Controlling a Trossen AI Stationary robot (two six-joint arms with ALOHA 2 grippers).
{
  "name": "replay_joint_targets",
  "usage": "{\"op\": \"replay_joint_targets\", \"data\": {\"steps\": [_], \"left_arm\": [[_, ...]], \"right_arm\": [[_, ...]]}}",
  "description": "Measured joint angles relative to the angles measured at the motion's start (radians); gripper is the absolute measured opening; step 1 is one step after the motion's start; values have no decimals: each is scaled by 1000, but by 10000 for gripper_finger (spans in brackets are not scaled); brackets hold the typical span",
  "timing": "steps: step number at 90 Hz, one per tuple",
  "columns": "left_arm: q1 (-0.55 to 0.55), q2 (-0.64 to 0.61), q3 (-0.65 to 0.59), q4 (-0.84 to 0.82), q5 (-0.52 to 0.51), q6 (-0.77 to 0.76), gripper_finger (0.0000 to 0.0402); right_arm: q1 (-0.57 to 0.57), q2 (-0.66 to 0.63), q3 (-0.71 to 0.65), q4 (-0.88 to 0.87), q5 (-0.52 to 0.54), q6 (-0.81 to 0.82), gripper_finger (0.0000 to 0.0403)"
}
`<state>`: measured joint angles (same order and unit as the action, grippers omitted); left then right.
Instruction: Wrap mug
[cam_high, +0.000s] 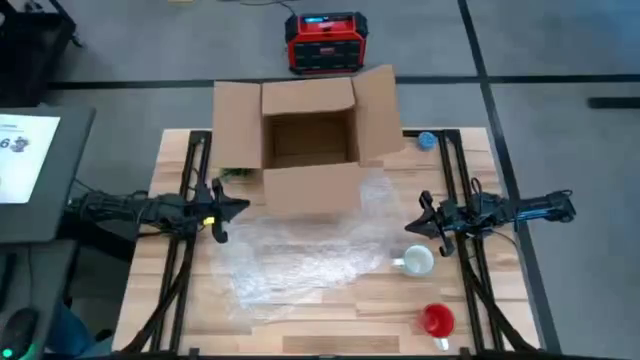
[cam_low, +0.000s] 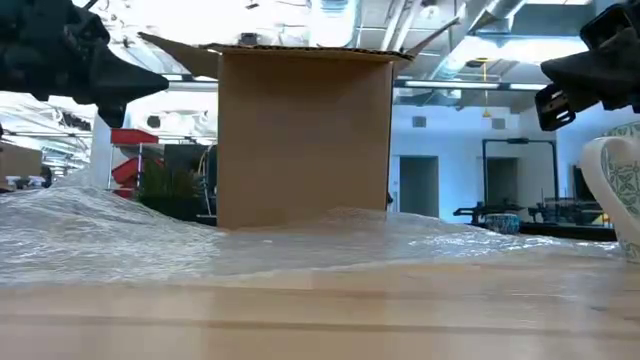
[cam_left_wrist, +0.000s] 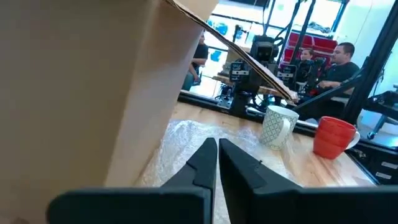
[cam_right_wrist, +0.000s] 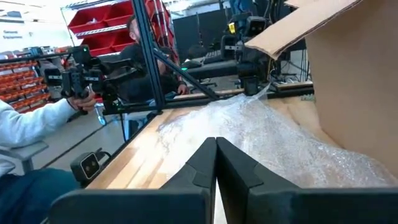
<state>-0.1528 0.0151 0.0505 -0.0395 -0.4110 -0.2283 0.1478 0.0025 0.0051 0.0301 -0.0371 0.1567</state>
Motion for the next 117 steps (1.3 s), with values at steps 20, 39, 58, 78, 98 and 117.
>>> {"op": "replay_joint_targets", "data": {"steps": [20,39,58,78,98,117], "left_arm": [[0,0,0,0,0,2,0],[0,0,0,0,0,0,0],[0,0,0,0,0,0,0],[0,0,0,0,0,2,0],[0,0,0,1,0,-53,0],[-6,8,46,-38,97,-19,0]], "right_arm": [[0,0,0,-3,21,0,0],[0,0,0,-3,21,0,0],[0,0,-1,-5,23,0,0],[0,0,-1,-12,26,0,0],[0,0,-1,-8,26,46,0],[7,6,50,-55,8,113,12]]}}
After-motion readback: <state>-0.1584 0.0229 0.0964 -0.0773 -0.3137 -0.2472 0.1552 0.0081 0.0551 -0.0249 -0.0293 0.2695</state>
